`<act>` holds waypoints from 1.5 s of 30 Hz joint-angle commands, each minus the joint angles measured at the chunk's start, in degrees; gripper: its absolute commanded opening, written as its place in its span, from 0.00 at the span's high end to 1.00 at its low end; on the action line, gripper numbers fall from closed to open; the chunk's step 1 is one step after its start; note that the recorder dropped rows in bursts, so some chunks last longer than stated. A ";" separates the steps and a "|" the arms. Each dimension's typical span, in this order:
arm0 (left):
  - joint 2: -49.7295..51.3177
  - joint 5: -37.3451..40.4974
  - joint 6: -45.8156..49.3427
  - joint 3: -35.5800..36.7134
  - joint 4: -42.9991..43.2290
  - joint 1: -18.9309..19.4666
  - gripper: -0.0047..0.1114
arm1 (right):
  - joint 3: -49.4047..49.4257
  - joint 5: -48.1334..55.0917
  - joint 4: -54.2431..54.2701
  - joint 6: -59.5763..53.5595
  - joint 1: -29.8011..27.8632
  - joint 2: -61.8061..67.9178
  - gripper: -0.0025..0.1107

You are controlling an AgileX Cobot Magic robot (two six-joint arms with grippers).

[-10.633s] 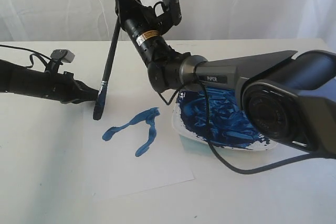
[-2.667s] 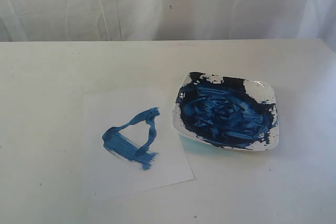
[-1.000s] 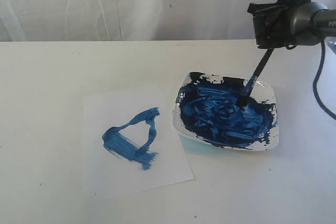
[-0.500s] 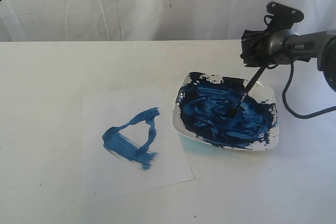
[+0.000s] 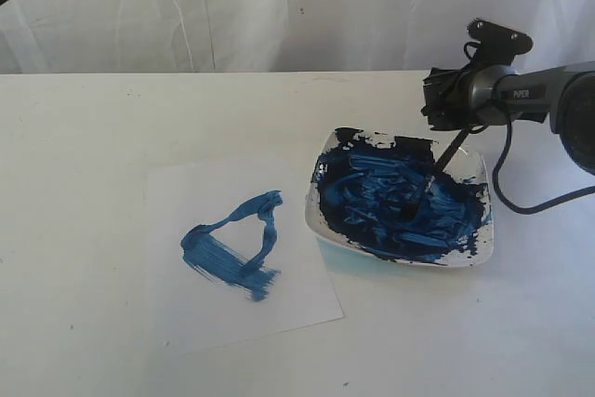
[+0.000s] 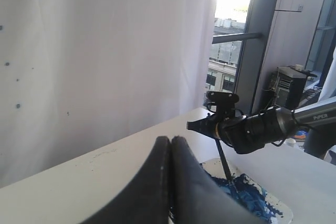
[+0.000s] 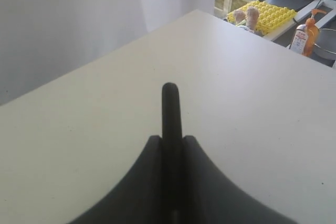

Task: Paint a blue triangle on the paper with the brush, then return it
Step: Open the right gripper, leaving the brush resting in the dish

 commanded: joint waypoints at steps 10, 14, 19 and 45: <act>-0.03 0.29 -0.30 0.40 -0.85 0.02 0.96 | -0.38 -1.53 -0.70 0.21 -0.49 1.66 0.98; -0.03 0.29 -0.30 0.40 -0.85 0.02 0.96 | -0.38 -3.14 -0.70 0.21 -0.49 1.66 0.98; -0.03 0.29 -0.30 0.40 -0.69 0.02 0.96 | -0.38 -4.45 -0.94 0.21 -0.49 1.66 0.98; -0.03 0.29 -0.30 0.40 -0.41 0.02 0.96 | -0.38 -4.63 -0.65 0.21 -0.49 1.66 0.79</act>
